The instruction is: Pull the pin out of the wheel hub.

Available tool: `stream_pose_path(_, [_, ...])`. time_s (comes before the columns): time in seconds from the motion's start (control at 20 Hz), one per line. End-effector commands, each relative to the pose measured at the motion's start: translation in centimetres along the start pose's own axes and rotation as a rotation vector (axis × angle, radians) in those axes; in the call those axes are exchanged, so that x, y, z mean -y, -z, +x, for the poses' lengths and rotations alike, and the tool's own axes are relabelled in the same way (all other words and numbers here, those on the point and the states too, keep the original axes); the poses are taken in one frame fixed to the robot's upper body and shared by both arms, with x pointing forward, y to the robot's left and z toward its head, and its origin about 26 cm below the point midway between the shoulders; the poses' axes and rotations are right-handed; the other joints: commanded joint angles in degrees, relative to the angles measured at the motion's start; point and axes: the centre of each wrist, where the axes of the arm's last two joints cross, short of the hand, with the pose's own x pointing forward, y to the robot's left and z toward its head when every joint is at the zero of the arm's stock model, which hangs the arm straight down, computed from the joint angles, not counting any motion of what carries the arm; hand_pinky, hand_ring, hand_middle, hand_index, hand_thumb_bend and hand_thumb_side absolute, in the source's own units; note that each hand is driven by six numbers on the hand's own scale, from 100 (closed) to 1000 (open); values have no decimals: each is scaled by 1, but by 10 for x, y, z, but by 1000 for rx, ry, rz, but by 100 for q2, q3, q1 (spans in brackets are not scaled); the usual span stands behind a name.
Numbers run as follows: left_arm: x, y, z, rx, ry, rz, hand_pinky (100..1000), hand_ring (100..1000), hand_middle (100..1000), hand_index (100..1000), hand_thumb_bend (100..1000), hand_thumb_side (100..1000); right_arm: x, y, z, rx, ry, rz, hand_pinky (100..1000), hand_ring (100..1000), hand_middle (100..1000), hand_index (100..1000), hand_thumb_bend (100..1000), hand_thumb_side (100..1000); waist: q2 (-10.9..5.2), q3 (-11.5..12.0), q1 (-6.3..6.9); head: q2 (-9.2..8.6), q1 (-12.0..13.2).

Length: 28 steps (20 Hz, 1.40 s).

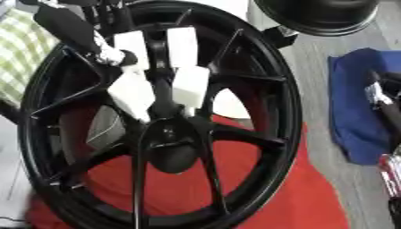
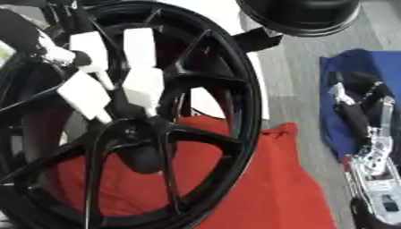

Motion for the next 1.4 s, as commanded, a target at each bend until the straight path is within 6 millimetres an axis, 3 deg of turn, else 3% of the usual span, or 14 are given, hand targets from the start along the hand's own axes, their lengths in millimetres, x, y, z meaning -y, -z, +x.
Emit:
stream_pose_path(0.05, [-5,-3,-1,-21,2,3,756,732,709,799,394,502,1,4,9,36,4,1,601,735,584,687,491,354,-101,-16,0,-45,27])
stream_pose_path(0.35, [-4,2,-2,-23,-3,-4,738,703,678,773,353,443,1,5,9,35,5,3,601,735,584,688,493,354,-104,-24,-3,-36,38])
stream_pose_path(0.5, [-6,0,0,-17,-15,5,702,642,614,719,274,387,1,5,9,35,6,3,602,736,584,688,494,354,-107,-24,-3,-29,41])
stream_pose_path(0.6, [-10,-6,2,-6,-26,23,674,612,586,694,214,326,1,5,9,34,4,3,602,736,584,688,494,354,-111,-19,-2,-23,41])
stream_pose_path(0.75, [-18,-19,6,6,-45,67,602,535,504,609,154,163,2,5,9,33,3,1,602,736,584,688,494,355,-119,-8,4,-18,40])
stream_pose_path(0.95, [-26,-33,11,36,-104,146,501,446,397,446,100,201,3,5,8,28,0,-1,602,736,584,688,497,355,-139,2,11,-21,40])
stream_pose_path(1.4, [-50,-80,8,45,-256,389,415,381,330,387,100,225,5,7,9,34,-4,-11,602,736,584,689,496,352,-177,43,54,18,-24])
